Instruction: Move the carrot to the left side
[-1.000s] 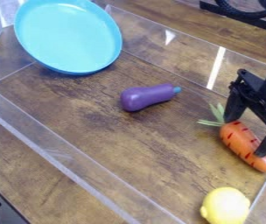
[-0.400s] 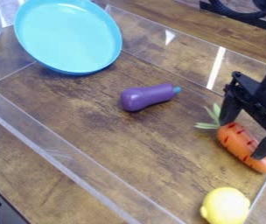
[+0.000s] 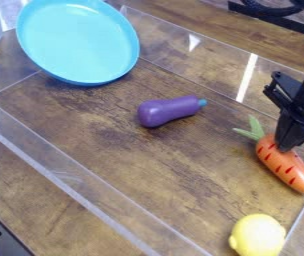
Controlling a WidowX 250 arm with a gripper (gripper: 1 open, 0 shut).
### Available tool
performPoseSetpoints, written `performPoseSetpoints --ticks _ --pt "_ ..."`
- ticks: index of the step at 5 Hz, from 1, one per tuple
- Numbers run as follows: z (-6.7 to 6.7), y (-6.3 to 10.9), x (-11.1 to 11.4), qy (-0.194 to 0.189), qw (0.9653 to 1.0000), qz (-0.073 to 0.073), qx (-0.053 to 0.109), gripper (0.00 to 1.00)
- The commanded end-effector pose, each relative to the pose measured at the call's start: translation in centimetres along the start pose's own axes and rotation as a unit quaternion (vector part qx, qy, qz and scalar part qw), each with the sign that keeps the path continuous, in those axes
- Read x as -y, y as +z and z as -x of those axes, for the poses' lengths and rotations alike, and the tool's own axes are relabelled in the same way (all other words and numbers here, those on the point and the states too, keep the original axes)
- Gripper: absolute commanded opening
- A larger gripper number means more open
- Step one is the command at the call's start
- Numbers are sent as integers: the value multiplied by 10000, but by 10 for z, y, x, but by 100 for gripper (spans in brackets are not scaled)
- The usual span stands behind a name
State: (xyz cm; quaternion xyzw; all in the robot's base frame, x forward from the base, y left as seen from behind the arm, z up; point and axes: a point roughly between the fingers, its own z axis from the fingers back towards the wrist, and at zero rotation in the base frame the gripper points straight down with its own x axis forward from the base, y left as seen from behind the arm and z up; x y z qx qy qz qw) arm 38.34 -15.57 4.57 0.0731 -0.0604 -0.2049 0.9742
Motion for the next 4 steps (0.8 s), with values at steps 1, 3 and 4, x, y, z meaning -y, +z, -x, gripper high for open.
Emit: performPoseSetpoints --ticks 1,3,4 --pt "6 -40 -10 49 9991 -24 -417 100" --pt "21 -66 -22 282 9980 -57 -572 100" --pt "36 -59 -35 538 9961 -83 -699 100"
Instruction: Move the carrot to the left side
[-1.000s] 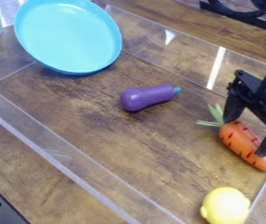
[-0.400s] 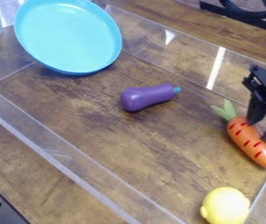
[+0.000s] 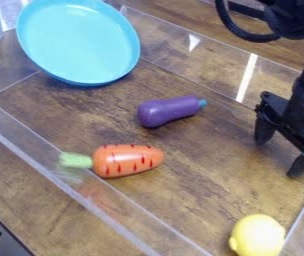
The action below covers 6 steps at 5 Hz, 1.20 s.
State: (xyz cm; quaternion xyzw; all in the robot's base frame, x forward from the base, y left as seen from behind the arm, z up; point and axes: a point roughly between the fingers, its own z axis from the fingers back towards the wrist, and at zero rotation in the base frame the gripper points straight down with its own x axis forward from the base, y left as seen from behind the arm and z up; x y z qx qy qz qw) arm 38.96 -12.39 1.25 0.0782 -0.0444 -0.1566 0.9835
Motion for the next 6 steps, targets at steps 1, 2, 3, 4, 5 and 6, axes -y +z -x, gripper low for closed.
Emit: performPoseSetpoints --ticks 1,2,3,4,5,6 --pt "38 -18 -23 159 9982 -117 -574 100" --pt "50 -13 -41 629 9957 -179 -662 100" --pt "66 5 -60 401 9971 -284 -582 100" --pt "89 15 -94 352 9972 -370 -544 100" --pt "108 22 -119 585 9958 -422 -561 100" --pt "116 27 -135 667 9949 -503 -563 100"
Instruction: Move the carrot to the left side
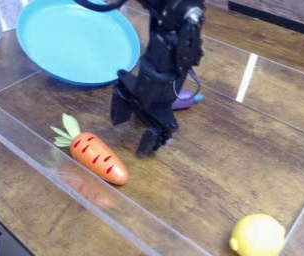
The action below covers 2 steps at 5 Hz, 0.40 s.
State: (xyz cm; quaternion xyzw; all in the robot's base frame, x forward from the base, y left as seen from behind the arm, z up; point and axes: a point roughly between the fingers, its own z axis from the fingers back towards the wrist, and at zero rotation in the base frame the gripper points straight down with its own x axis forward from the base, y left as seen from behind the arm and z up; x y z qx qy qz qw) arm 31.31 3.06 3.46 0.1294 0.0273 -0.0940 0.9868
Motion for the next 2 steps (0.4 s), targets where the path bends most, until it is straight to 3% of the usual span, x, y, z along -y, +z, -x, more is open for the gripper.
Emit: performPoseSetpoints --ticks 1,2 --pt "1 23 -15 168 9995 -118 231 100" --pt "2 29 -15 187 9996 -141 173 100"
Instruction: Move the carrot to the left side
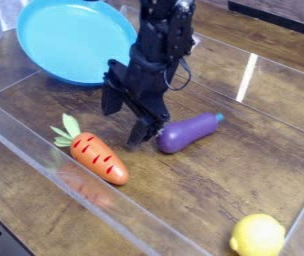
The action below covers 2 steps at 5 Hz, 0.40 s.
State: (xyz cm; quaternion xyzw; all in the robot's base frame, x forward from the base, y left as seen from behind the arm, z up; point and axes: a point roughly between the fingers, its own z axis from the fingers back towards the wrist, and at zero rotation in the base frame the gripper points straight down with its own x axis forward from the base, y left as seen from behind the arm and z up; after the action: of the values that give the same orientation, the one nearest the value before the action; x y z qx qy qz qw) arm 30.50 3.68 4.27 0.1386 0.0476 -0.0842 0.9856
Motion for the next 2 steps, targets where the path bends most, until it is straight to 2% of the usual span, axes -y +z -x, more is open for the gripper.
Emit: performPoseSetpoints --ticks 1,2 --pt "-6 29 -6 130 9992 -69 370 100" --pt "-6 21 6 257 9992 -82 298 100"
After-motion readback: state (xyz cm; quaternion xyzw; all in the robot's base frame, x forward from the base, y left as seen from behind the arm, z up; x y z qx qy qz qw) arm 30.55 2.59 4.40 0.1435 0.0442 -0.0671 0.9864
